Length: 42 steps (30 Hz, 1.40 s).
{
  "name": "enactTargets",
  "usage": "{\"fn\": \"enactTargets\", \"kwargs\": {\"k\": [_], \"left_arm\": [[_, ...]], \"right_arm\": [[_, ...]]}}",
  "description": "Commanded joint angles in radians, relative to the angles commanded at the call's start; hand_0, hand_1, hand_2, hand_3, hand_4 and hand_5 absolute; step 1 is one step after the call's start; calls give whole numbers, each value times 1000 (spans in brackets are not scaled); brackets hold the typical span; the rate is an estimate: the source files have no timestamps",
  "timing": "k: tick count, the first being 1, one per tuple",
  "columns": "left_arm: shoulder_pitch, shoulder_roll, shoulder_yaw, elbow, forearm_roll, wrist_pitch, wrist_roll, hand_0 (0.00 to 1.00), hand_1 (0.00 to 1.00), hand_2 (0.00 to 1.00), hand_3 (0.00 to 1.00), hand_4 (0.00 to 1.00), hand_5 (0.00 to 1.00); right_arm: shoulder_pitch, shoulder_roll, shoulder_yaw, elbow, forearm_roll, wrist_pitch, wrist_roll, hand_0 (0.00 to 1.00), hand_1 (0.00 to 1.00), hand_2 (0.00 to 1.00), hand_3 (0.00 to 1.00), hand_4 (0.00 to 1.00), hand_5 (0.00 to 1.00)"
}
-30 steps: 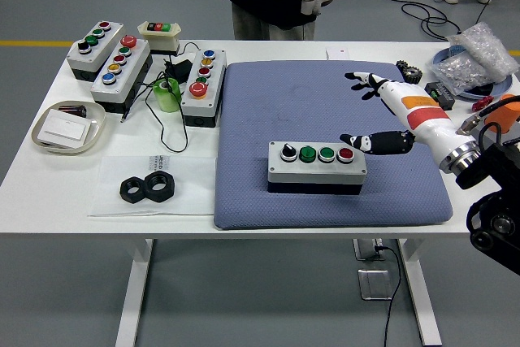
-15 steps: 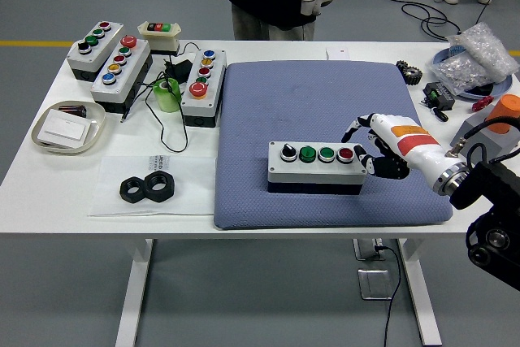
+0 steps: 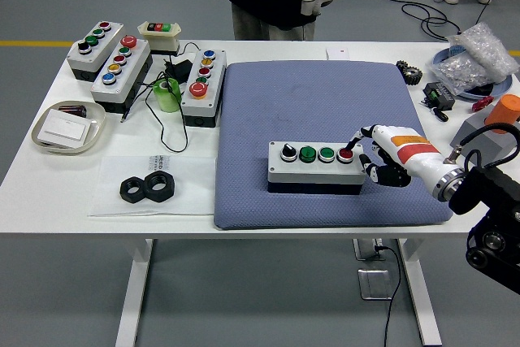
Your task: Pick up the button,place it on the desk,press the button,press the button
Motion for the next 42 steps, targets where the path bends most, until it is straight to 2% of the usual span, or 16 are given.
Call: {"fn": "enactTargets", "kwargs": {"k": [19, 26, 28, 31, 42], "left_arm": [[-5, 0, 9, -1, -16, 2, -3, 738, 773, 847, 762, 526, 998], [-6, -1, 10, -1, -17, 2, -3, 738, 773, 847, 762, 526, 998], [-6, -1, 10, -1, -19, 2, -3, 738, 773, 847, 763, 526, 998], [-6, -1, 11, -2, -20, 2, -3, 738, 773, 847, 763, 526, 998], [-7, 0, 15, -4, -24, 3, -2, 738, 773, 845, 762, 526, 998]], "right_arm": [[16, 4, -37, -9, -22, 22, -27, 68, 2, 26, 648, 468, 2], [12, 1, -13, 14, -26, -7, -25, 67, 2, 26, 653, 464, 2], [15, -2, -2, 46, -31, -32, -21, 66, 2, 27, 657, 464, 2], [26, 0, -17, 58, -34, -44, -25, 66, 2, 27, 657, 464, 2], [40, 36, -52, 40, -35, -55, -45, 68, 2, 27, 660, 464, 2]]}}
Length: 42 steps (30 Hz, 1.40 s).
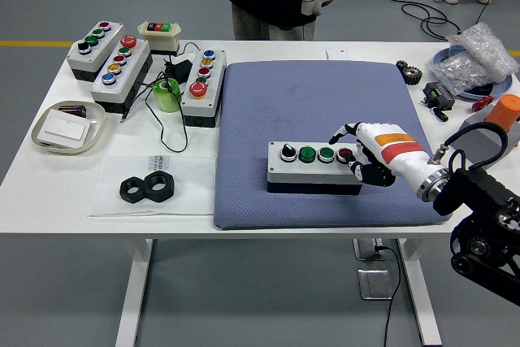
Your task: Pick up the button,place it on the desk,press the button,press the button
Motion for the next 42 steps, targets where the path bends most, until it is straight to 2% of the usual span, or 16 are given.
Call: {"fn": "enactTargets", "kwargs": {"k": [15, 29, 32, 33, 38, 39, 42], "left_arm": [[0, 0, -4, -1, 7, 0, 4, 738, 773, 844, 763, 528, 998], [4, -1, -14, 0, 23, -1, 9, 738, 774, 844, 763, 527, 998], [6, -1, -12, 0, 20, -1, 7, 738, 774, 844, 763, 527, 998], [7, -1, -12, 0, 20, -1, 7, 738, 774, 844, 764, 527, 998], [8, -1, -13, 2, 19, -2, 5, 738, 774, 844, 764, 527, 998], [8, -1, -12, 2, 18, -2, 4, 738, 775, 845, 763, 527, 998], [6, 0, -6, 2, 10, -2, 1, 738, 775, 845, 763, 527, 998]], "right_arm": [[13, 20, -48, -29, 3, 17, -6, 68, 2, 27, 659, 464, 2], [15, 20, -70, -39, -7, 38, -22, 71, 2, 27, 662, 466, 2], [-2, 12, -31, -15, -13, 21, -23, 71, 2, 27, 662, 466, 2], [-10, 9, -11, -3, -10, 12, -21, 124, 2, 42, 656, 591, 2], [-64, -23, 136, 75, 65, -12, 29, 124, 2, 42, 656, 591, 2], [-75, -29, 175, 90, 104, -11, 45, 377, 199, 343, 851, 666, 86], [-109, -43, 295, 110, 229, -28, 120, 377, 199, 343, 851, 666, 86]]}}
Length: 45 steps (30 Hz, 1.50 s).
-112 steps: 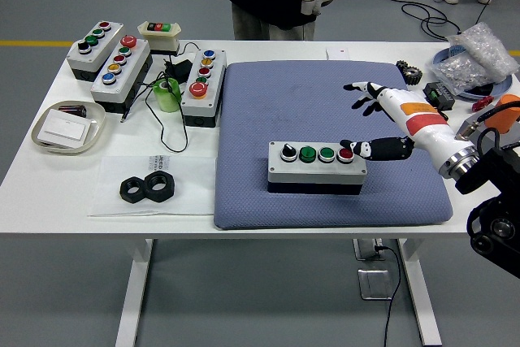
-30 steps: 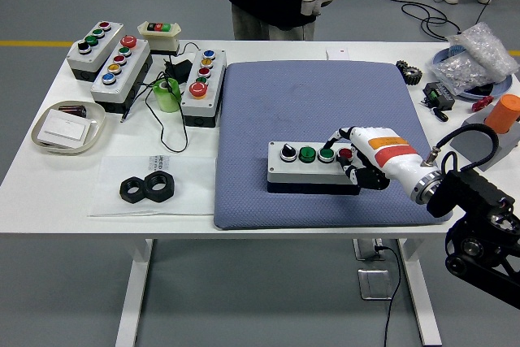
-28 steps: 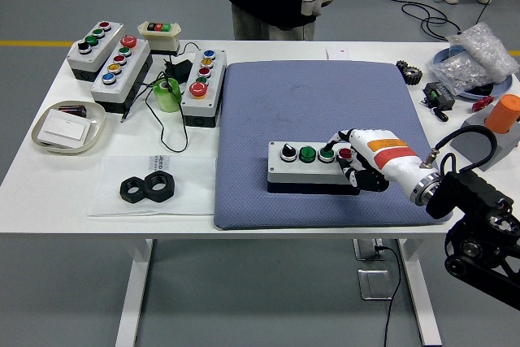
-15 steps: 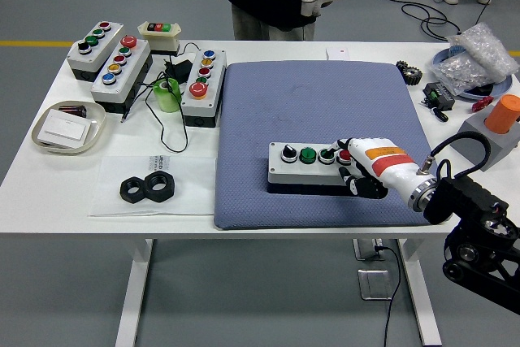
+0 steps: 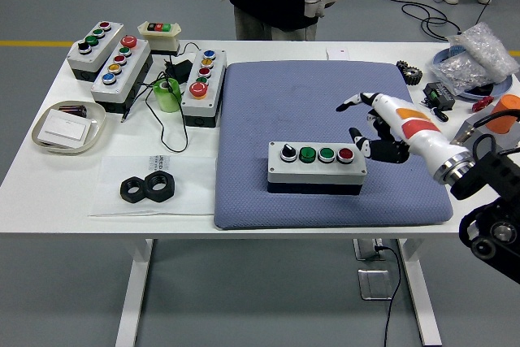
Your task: Pick up the button,place it on the desk,press the button,press the button
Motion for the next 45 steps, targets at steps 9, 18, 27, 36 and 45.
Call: {"fn": "enactTargets", "kwargs": {"k": [9, 18, 27, 36, 45], "left_arm": [[1, -1, -1, 0, 3, 1, 1, 740, 774, 845, 763, 527, 998], [2, -2, -2, 4, 1, 0, -6, 738, 774, 846, 763, 526, 998], [2, -6, -20, 10, 17, -2, -2, 737, 774, 848, 763, 524, 998], [0, -6, -19, 11, 13, -2, -3, 737, 774, 848, 763, 524, 998], [-4, -4, -9, 12, -3, -1, -11, 737, 773, 852, 763, 523, 998]], "right_arm": [[-51, -3, 282, -136, 378, 25, 207, 892, 782, 850, 847, 696, 263], [-88, -1, 374, -232, 755, 45, 205, 894, 795, 841, 815, 670, 307], [-126, -8, 417, -235, 1057, 47, 196, 891, 791, 830, 803, 648, 329], [-124, -8, 431, -238, 1054, 48, 184, 890, 790, 826, 799, 648, 328], [-128, -12, 440, -234, 1059, 47, 179, 892, 792, 824, 798, 641, 327]]}}
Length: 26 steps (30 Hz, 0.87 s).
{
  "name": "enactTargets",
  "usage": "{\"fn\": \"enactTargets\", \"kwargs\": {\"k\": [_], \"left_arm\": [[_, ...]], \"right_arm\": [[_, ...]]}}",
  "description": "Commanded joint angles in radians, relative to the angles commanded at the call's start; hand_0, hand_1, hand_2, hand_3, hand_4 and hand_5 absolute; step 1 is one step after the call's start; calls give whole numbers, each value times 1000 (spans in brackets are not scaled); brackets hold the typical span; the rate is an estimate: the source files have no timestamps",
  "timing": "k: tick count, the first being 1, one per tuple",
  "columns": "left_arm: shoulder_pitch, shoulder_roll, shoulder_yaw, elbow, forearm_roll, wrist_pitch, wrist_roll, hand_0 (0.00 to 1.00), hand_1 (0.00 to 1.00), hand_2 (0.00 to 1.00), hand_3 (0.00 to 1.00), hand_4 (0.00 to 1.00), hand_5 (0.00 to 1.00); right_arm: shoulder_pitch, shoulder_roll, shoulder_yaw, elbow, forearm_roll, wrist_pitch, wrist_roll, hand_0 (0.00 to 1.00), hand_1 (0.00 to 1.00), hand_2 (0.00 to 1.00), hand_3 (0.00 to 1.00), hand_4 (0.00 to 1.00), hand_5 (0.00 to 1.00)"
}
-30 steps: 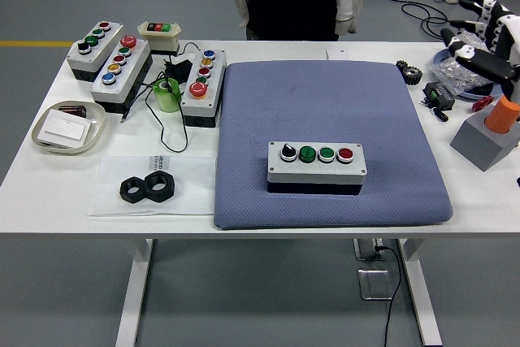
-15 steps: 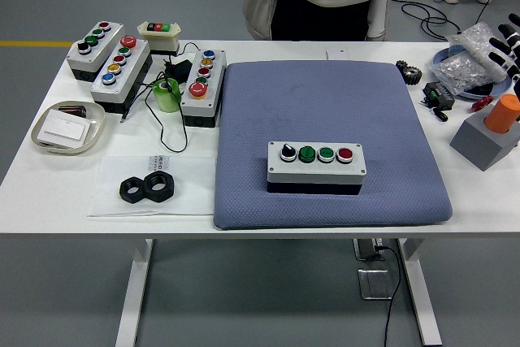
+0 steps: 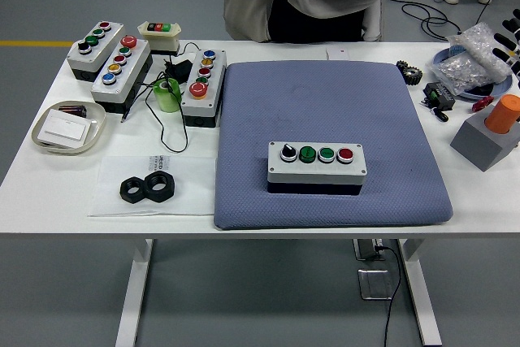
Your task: Pick up the button,place it on the desk,press the button,press the button
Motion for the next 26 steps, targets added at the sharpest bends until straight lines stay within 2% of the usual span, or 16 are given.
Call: {"fn": "enactTargets", "kwargs": {"k": [26], "left_arm": [[-9, 0, -1, 2, -5, 1, -1, 737, 773, 852, 763, 523, 998]], "right_arm": [[0, -5, 2, 9, -1, -8, -13, 892, 790, 822, 793, 636, 327]]}}
